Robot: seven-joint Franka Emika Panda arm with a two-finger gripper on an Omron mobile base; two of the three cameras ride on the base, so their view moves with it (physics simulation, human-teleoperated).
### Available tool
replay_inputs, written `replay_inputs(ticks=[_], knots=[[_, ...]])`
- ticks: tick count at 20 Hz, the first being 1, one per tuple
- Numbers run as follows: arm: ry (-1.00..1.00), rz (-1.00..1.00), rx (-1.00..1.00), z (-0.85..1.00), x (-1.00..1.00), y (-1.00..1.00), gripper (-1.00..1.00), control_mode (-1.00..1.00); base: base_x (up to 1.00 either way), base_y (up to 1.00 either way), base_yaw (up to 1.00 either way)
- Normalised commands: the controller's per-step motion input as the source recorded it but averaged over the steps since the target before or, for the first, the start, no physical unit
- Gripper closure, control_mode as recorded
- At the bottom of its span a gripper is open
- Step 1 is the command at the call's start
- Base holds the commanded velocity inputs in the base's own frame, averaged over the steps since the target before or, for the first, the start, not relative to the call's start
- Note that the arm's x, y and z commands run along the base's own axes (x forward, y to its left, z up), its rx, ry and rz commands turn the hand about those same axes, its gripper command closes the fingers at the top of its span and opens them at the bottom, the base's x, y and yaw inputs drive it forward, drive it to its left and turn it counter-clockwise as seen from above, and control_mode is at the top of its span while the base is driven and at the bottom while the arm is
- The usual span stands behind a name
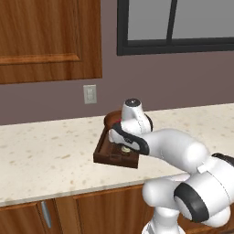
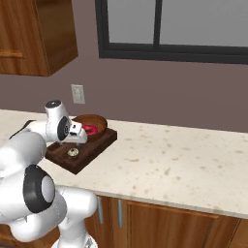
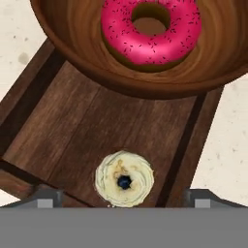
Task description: Place the bowl with donut and the cupcake onto the tray.
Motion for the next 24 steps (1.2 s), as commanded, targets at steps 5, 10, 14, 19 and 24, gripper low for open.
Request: replay_inputs(ticks=[5, 10, 14, 19, 24], knots=[[-0.02, 0.0, 0.03, 0.48, -0.47, -0.47, -1.0, -1.0, 0.0, 0.0, 0.0], [-0.03, 0.0, 0.02, 0.42, -0.43, -0.24, -1.0, -1.0, 0.0, 0.0, 0.0], [-0.08, 0.0, 0.03, 0.25, -0.5, -0.08, -1.0, -1.0, 0.0, 0.0, 0.0], [-0.12, 0.0, 0.0, 0.01, -0.44, 0.0, -1.0, -1.0, 0.0, 0.0, 0.0], [-0.05, 0.0, 0.0, 0.0, -0.04, 0.0, -1.0, -1.0, 0.0, 0.0, 0.0]])
